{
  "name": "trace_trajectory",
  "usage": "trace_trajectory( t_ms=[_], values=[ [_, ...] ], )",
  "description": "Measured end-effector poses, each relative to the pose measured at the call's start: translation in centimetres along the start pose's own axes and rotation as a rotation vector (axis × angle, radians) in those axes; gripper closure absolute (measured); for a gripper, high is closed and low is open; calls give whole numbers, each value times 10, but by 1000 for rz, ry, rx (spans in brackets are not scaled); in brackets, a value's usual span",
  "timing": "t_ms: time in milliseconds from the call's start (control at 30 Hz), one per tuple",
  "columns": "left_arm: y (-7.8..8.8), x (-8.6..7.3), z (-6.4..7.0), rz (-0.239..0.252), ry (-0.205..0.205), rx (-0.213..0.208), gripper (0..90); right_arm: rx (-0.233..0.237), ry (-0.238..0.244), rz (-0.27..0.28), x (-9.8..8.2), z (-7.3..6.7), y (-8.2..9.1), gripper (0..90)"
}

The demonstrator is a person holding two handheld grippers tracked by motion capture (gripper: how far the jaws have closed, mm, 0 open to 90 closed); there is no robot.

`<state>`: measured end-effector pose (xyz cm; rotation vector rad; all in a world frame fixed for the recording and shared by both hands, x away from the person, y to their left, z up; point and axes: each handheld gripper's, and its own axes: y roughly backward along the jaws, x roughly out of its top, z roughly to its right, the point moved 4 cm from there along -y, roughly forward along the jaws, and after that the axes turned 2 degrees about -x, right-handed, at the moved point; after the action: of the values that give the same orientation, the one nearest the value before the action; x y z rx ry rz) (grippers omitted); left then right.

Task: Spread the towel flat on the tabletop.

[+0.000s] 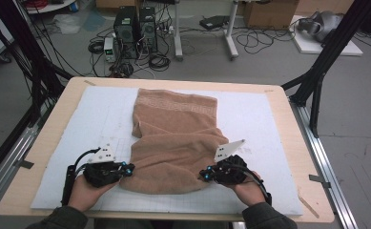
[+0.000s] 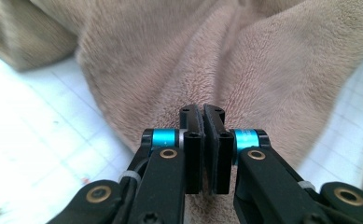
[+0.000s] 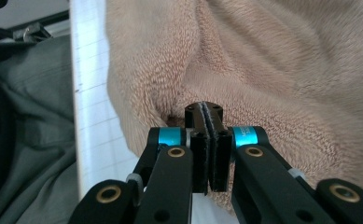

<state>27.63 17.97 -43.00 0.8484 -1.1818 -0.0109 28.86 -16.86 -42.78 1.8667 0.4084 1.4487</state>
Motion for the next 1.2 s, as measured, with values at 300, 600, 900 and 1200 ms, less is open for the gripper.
trace_trajectory(
  t_ms=[300,600,900,1200],
  values=[
    [14,13,-6,34,-11,54,854,-77,-10,23,3,8,21,895],
    [-37,-8,-22,-120,37,-4,522,-27,-66,33,-12,15,-12,630],
    [-30,-21,-5,-107,-12,13,846,14,-18,-32,-16,5,-33,847],
    [18,-37,42,-34,-22,-68,847,129,69,5,-4,-37,-6,853]
  ],
)
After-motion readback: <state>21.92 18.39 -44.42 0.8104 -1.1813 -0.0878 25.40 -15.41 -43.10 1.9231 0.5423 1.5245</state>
